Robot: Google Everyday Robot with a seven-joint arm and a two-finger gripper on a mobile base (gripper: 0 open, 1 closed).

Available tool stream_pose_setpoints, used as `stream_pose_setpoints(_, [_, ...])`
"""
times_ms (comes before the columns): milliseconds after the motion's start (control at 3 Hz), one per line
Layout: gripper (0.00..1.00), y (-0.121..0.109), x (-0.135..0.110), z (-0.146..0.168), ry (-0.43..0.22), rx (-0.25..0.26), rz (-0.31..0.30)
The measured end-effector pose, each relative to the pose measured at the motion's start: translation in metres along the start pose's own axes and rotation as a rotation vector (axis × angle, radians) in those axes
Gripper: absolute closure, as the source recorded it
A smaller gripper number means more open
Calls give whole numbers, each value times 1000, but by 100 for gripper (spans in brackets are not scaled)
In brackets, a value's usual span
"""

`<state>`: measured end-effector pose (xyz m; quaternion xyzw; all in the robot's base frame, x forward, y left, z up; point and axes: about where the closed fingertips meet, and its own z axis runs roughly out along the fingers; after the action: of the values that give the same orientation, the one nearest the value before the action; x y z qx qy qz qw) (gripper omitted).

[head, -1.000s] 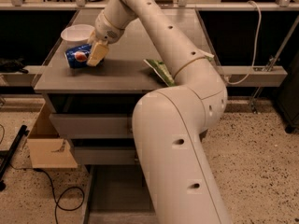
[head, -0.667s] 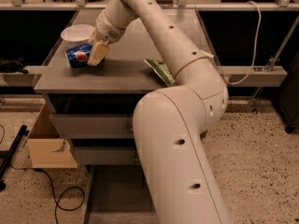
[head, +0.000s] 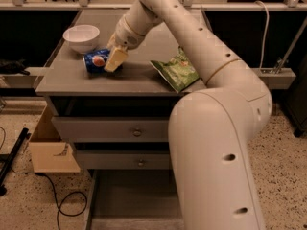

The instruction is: Pick pepsi can from bottom drawer and place on counter

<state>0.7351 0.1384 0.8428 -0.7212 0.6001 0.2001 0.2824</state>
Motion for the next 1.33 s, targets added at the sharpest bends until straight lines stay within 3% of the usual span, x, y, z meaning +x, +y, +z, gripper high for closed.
stream_pose_setpoints(333, [100, 16, 21, -13, 16, 6, 54])
stream_pose_setpoints(667, [100, 16, 21, -13, 16, 6, 54])
stream_pose_setpoints(1333, [58, 16, 21, -12, 16, 6, 54])
